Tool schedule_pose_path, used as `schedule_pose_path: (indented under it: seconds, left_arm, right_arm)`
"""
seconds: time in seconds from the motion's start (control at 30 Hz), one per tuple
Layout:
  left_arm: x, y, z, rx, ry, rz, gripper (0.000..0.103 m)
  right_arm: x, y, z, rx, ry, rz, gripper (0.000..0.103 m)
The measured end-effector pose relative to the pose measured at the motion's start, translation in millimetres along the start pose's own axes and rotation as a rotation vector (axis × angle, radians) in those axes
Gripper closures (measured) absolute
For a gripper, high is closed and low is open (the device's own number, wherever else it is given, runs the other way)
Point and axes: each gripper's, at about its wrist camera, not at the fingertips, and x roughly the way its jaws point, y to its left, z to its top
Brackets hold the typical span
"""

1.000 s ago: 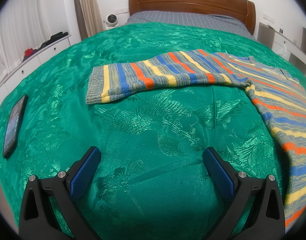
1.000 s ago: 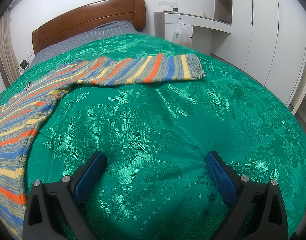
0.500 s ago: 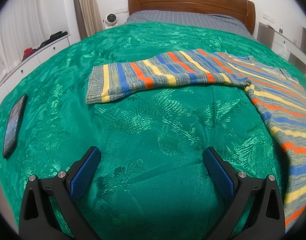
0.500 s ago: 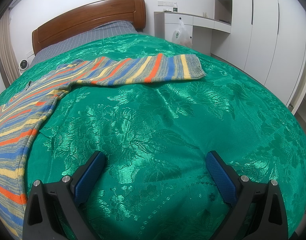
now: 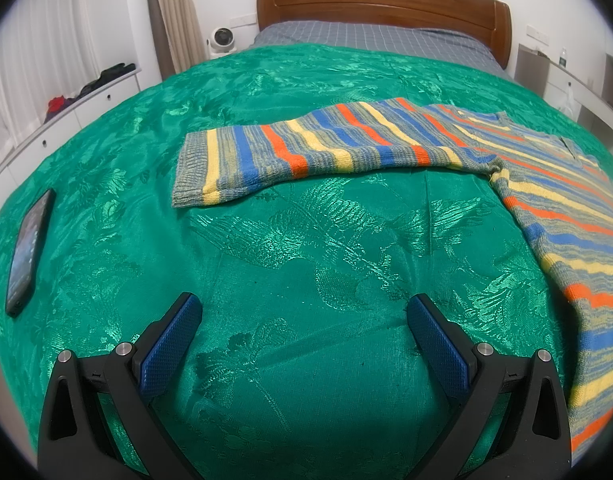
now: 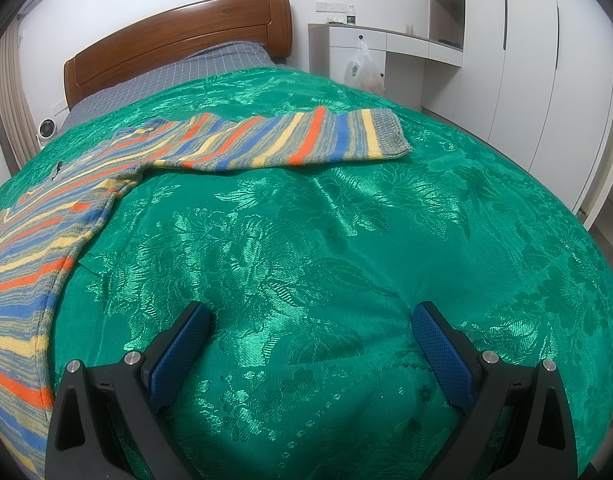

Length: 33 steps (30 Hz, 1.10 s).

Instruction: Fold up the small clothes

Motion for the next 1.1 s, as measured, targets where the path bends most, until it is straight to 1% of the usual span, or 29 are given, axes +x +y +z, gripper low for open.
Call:
schedule_pose_path:
  seconds: [0.27,0.37,0.43,0.5,0.6,0.63,0.67,0.7,0.73,0.77,0.8,0.87,0.93,1.0,1.07,1.1]
  left_arm:
    - [-3,0,1,0.014,0.012,0.0,0.0]
    - [-17,0,1,0.039,0.001,-0.005,0.0]
    - [-29,0,-1,0.032,-0.019,-0.032,0.0]
    - [-39,2,-3,0.015,-0.026,-0.06,0.0]
    - [-51,-1,-7,0.009,-0.034,-0.087,0.0]
    - [-53,-4,-8,0.021,-0.037,-0.086,0.0]
    - [-54,-7,-9,0.033,-0.038,-0.082,0.0]
    - [-54,-9,-10,0.044,-0.039,-0.078,0.0]
    - [-53,-13,-11,0.057,-0.036,-0.073,0.0]
    - [-51,-15,-11,0.064,-0.031,-0.069,0.0]
    - [-49,-16,-12,0.069,-0.024,-0.067,0.0]
    - [-44,-17,-13,0.069,-0.003,-0.062,0.0]
    - [-42,-18,-15,0.067,0.007,-0.049,0.0]
    - [-40,-17,-16,0.065,0.013,-0.038,0.0]
    - [-38,-17,-17,0.063,0.022,-0.034,0.0]
    - [-37,-18,-17,0.065,0.025,-0.03,0.0]
  right_arm:
    - [0,0,0,-0.002,0.002,-0.001,0.003]
    - [-2,-4,8,-0.005,0.049,0.016,0.003]
    - [-5,-9,17,-0.01,0.089,0.055,0.003]
    - [-12,-22,33,-0.005,0.096,0.11,0.003]
    - [-22,-59,70,0.047,0.042,0.155,0.003]
    - [-22,-75,85,0.087,0.03,0.172,0.003]
    - [-16,-100,105,0.159,0.031,0.198,0.003]
    - [-12,-111,114,0.199,0.042,0.207,0.003]
    - [-2,-131,129,0.266,0.062,0.218,0.004]
    - [11,-149,143,0.33,0.092,0.237,0.01]
    - [19,-156,150,0.355,0.11,0.248,0.022]
    - [43,-168,166,0.394,0.178,0.286,0.029]
    - [67,-170,173,0.406,0.252,0.321,0.035]
    - [89,-165,176,0.383,0.317,0.313,0.04]
    - [103,-162,178,0.356,0.347,0.292,0.044]
    - [111,-161,179,0.351,0.36,0.295,0.049]
